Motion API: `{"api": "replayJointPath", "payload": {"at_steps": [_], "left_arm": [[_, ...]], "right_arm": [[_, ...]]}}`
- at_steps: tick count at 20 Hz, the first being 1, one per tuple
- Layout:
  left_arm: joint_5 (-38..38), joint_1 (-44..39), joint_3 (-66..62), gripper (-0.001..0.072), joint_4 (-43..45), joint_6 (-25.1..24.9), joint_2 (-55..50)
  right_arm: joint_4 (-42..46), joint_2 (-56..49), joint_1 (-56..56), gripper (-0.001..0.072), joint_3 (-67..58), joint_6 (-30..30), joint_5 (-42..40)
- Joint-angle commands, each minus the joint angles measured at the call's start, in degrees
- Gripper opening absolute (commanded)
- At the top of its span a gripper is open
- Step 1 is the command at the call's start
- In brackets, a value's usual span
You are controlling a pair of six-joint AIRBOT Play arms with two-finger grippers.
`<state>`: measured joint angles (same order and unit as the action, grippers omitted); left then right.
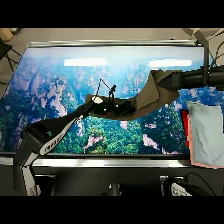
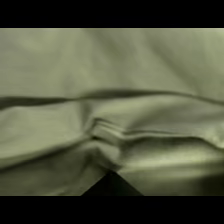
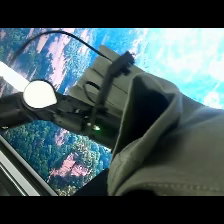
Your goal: Fold the shirts.
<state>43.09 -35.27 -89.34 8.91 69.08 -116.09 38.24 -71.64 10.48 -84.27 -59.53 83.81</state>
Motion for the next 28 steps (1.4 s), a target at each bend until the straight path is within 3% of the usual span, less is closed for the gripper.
{"api": "replayJointPath", "payload": {"at_steps": [1,3,6,9,12,15,16,17,18,19,21,26,28], "left_arm": [[1.70,0.33,-1.99,0.0018,-6.62,-5.05,-1.36],[1.88,4.85,-1.44,0.0016,5.73,-1.99,3.10],[5.68,14.71,-1.07,0.0017,36.87,12.68,13.73],[10.34,25.59,-1.07,0.0018,54.25,18.16,26.29],[11.39,34.82,-1.07,0.0019,55.45,18.43,38.12],[11.54,37.81,-1.05,0.0019,55.49,18.40,46.21],[11.54,37.73,-1.05,0.0019,55.65,18.40,47.91],[11.58,37.29,-1.05,0.0019,55.67,18.38,48.92],[11.78,36.83,-1.05,0.0019,55.69,18.36,49.53],[12.17,36.59,-1.03,0.0020,55.67,18.03,49.68],[13.09,35.67,-0.48,0.0019,55.76,16.13,49.64],[13.07,34.82,3.89,0.0020,55.91,14.88,49.64],[12.98,34.64,5.33,0.0020,55.87,14.91,49.62]], "right_arm": [[1.42,1.33,0.00,0.0015,-0.07,-1.68,0.79],[4.35,0.35,-1.33,0.0014,0.00,-1.79,-1.11],[4.50,-4.11,-8.09,0.0014,-0.02,-0.85,-6.84],[2.93,-10.78,-18.14,0.0014,-0.02,-0.85,-17.51],[-2.05,-19.67,-28.24,0.0015,-0.20,-0.59,-29.11],[-10.58,-30.56,-35.91,0.0019,-1.92,1.73,-35.98],[-14.73,-33.59,-37.18,0.0136,-2.45,1.88,-36.39],[-20.13,-35.82,-37.44,0.0505,-2.51,4.85,-35.60],[-22.84,-36.59,-36.89,0.0707,-2.49,9.77,-33.09],[-22.18,-36.24,-35.43,0.0705,-2.51,11.98,-30.08],[-16.96,-33.79,-29.94,0.0703,-2.49,9.86,-23.23],[18.91,-24.94,-12.11,0.0686,-2.25,-2.93,-7.02],[23.67,-24.74,-7.91,0.0684,1.49,-5.62,-4.85]]}}
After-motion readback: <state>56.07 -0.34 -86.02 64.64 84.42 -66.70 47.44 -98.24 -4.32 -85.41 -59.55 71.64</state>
